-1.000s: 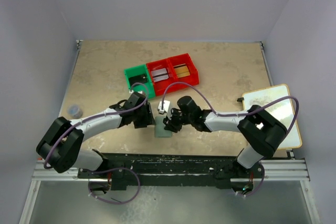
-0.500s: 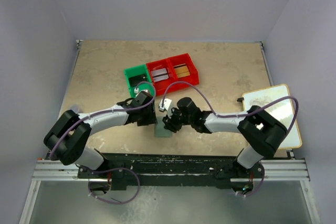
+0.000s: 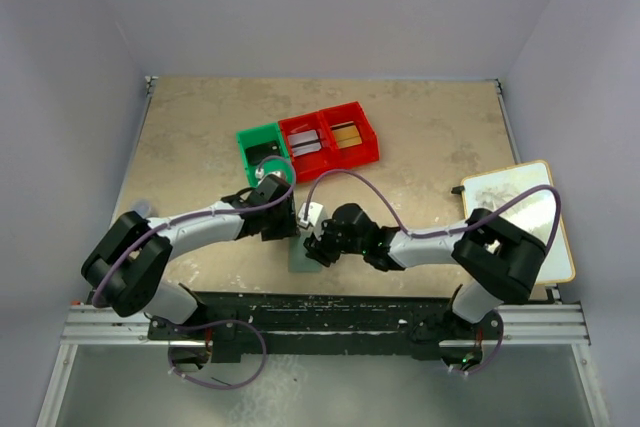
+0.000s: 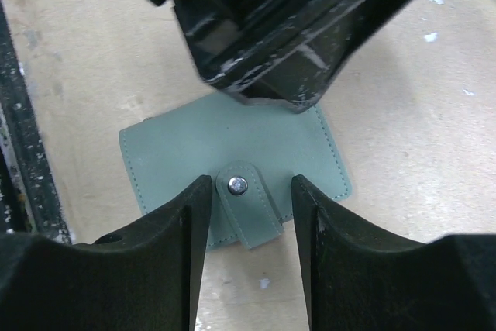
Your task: Take the credit cards out of the card holder
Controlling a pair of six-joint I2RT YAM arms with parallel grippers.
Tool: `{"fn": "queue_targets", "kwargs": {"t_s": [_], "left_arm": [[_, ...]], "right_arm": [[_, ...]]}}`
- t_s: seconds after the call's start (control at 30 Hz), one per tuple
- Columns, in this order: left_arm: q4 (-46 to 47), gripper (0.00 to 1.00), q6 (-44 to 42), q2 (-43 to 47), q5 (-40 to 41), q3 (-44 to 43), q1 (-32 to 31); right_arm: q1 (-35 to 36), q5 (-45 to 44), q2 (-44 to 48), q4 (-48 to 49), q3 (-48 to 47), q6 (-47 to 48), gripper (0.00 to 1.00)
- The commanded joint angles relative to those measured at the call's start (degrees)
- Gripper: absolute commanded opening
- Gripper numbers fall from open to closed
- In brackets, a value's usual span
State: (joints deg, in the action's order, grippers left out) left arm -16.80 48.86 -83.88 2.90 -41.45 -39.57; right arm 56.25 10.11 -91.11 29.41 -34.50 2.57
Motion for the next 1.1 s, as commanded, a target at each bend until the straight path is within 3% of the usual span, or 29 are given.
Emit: {"fn": "queue_targets", "kwargs": {"t_s": [0.0,0.2,0.33,0.43,0.63,0.73,1.07], "left_arm": [[2.1,0.45,0.2,0.3,-1.0,0.6,-0.3],[1.3,0.35,-0.2,1.3,0.0,1.4,-0.3],[2.3,0.21,-0.3,0.8,-1.3,2.4,-0.3],[2.6,0.11,-0.2,0.5,-1.1,3.0,-0.3],[2.4,0.03,0.7,1.9,1.2,3.8,-0.3],[1.9,0.00,0.8,2.2,2.6,3.5,-0.3],[1.7,0.00,0.4,1.9,4.0,3.5,-0.3]], "right_arm": [[1.2,-1.0,0.7,0.8,2.4,-2.0,0.49],[1.4,-1.9,0.8,0.1,2.1,-2.6,0.49],[1.5,1.2,1.2,1.5,2.9,-1.0,0.44],[1.8,1.2,0.1,2.0,2.8,-0.7,0.31],[2.1,-1.8,-0.1,3.7,3.4,-0.1,0.14],[2.0,-1.3,3.1,5.5,4.6,-3.7,0.00],[-5.1,0.9,3.3,14.5,5.1,-21.5,0.00]]}}
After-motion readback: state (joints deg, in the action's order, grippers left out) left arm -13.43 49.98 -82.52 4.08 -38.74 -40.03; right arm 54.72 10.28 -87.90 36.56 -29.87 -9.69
